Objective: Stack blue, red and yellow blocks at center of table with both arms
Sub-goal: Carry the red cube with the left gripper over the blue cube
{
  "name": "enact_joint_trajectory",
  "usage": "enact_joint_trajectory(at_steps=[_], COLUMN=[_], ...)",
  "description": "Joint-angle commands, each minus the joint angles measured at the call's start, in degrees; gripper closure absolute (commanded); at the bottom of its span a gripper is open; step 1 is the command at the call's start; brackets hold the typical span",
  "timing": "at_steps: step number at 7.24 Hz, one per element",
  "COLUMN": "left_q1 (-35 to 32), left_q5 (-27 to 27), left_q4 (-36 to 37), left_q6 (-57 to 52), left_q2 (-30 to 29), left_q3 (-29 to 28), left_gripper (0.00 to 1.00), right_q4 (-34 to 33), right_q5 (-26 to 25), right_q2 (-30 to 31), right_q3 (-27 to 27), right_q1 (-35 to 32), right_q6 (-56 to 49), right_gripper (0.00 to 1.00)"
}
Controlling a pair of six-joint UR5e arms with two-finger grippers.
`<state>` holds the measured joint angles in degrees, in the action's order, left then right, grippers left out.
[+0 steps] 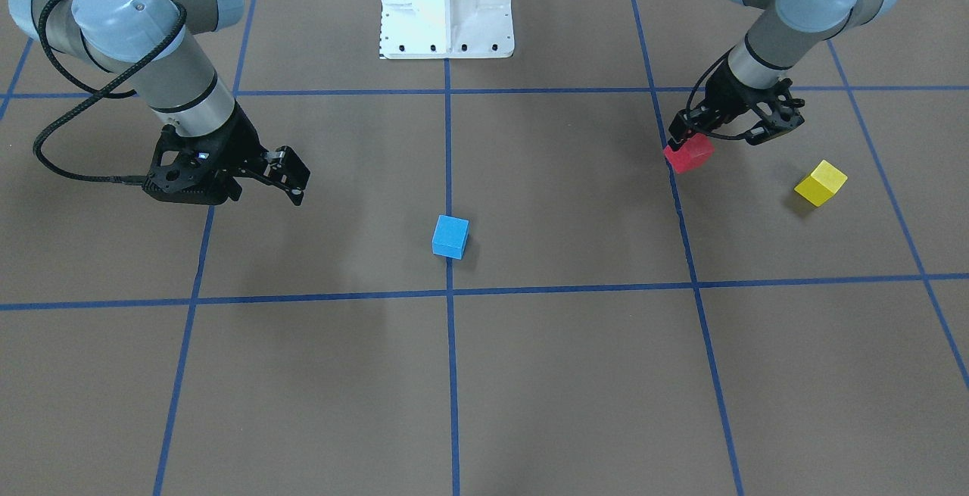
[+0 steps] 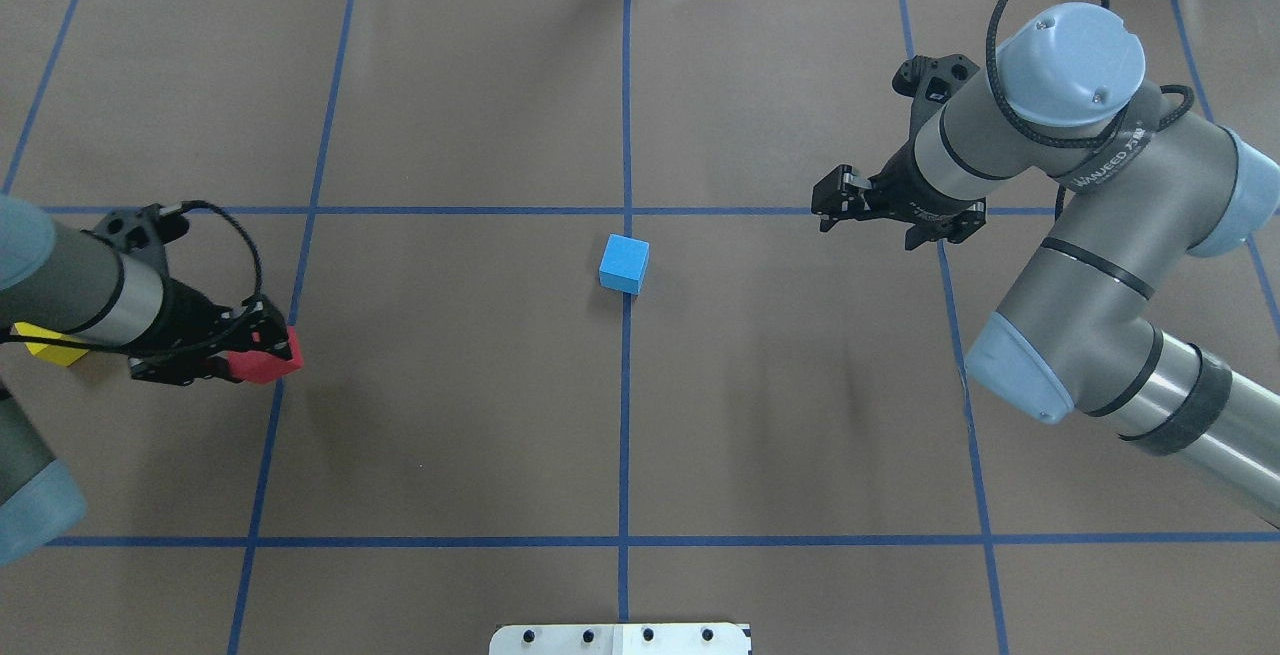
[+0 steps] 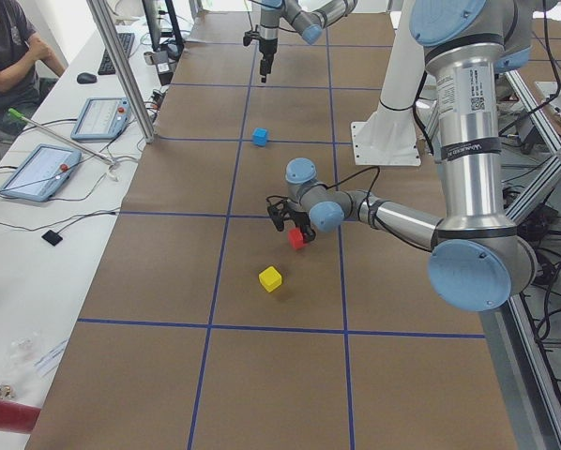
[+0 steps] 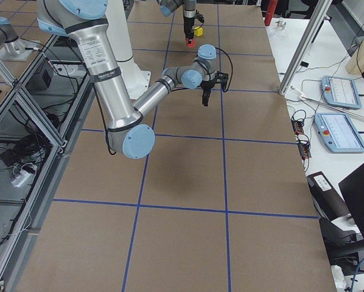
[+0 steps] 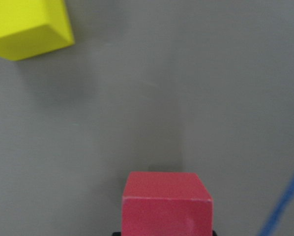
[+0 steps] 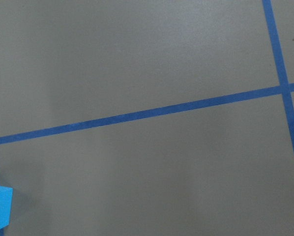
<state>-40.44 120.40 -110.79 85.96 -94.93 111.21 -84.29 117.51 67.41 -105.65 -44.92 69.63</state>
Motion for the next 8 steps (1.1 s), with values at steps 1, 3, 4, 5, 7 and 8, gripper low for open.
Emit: enact_joint_trajectory(at_steps=[1, 3, 4, 5, 7, 8], left_q1=[1.4, 5.5, 5.6, 5.6, 5.6, 5.6], left_q5=[-0.6, -6.2, -7.2, -7.2, -7.4, -9.0], left_q4=[18.1, 20.3, 20.3, 20.3, 20.3, 20.3], left_q6=[-0.5, -17.1, -23.5, -24.4, -25.2, -28.1], left_q2=[-19.3, -27.6, -30.2, -36.6, -43.7, -43.9], left_q3=[-0.5, -5.2, -8.4, -15.1, -25.0, -25.3], left_gripper=[1.00, 1.00, 1.00, 1.00, 1.00, 1.00], right_q4=[0.0, 0.1, 0.1, 0.2, 2.1, 4.7], right_q5=[0.2, 0.2, 0.1, 0.1, 0.1, 0.1], right_q2=[1.9, 4.6, 5.4, 6.6, 9.4, 11.0], right_q3=[-0.1, 0.0, 0.1, 0.1, 0.2, 0.4], right_q1=[-2.0, -4.2, -5.0, -5.7, -6.4, -6.4], right_q6=[-2.3, -8.0, -9.1, -10.4, -12.8, -12.9], right_gripper=[0.00, 0.00, 0.00, 0.00, 0.00, 0.00])
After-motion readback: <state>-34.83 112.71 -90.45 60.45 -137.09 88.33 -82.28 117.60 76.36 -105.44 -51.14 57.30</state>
